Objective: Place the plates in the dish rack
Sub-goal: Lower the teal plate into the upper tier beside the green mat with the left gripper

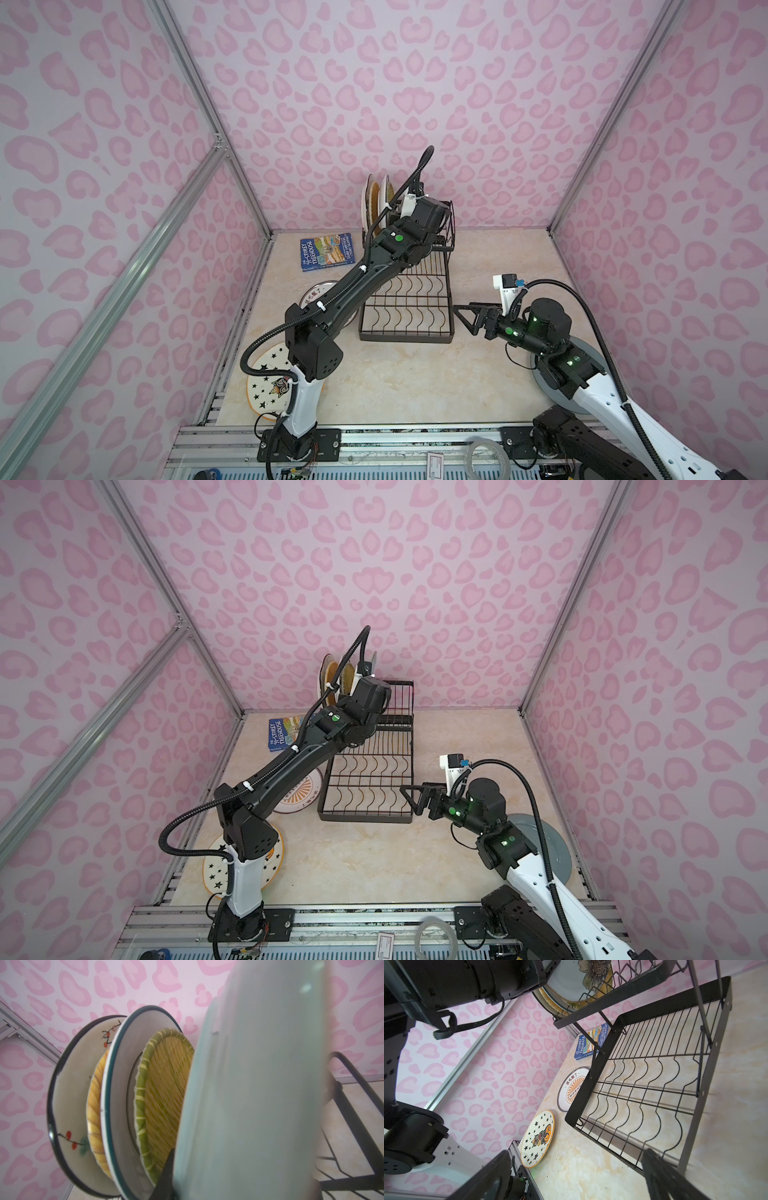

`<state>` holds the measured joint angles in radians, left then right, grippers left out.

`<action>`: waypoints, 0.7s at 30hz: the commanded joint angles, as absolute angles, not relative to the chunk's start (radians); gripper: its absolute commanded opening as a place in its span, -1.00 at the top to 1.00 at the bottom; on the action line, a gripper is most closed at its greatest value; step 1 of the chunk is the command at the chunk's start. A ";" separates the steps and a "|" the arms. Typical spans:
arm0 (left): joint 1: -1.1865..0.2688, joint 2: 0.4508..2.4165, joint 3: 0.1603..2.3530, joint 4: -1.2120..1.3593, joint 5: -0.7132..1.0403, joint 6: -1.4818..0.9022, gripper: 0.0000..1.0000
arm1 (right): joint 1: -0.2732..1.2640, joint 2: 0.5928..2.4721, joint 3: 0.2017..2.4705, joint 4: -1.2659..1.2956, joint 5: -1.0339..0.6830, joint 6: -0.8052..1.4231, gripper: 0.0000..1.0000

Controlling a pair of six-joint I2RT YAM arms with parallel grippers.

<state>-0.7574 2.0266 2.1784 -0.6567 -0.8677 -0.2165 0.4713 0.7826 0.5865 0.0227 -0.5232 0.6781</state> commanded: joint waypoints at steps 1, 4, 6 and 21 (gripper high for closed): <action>-0.751 2.036 2.201 -0.618 -0.916 -0.263 0.94 | 0.479 0.786 0.583 0.030 -0.509 0.680 -0.95; -0.750 2.040 2.205 -0.628 -0.918 -0.285 0.94 | 0.484 0.791 0.582 0.034 -0.507 0.681 -0.95; -0.750 2.044 2.214 -0.639 -0.921 -0.299 0.94 | 0.487 0.795 0.583 0.035 -0.508 0.682 -0.95; -0.750 2.082 2.329 -0.716 -0.950 -0.366 0.94 | 0.505 0.802 0.577 0.045 -0.501 0.687 -0.95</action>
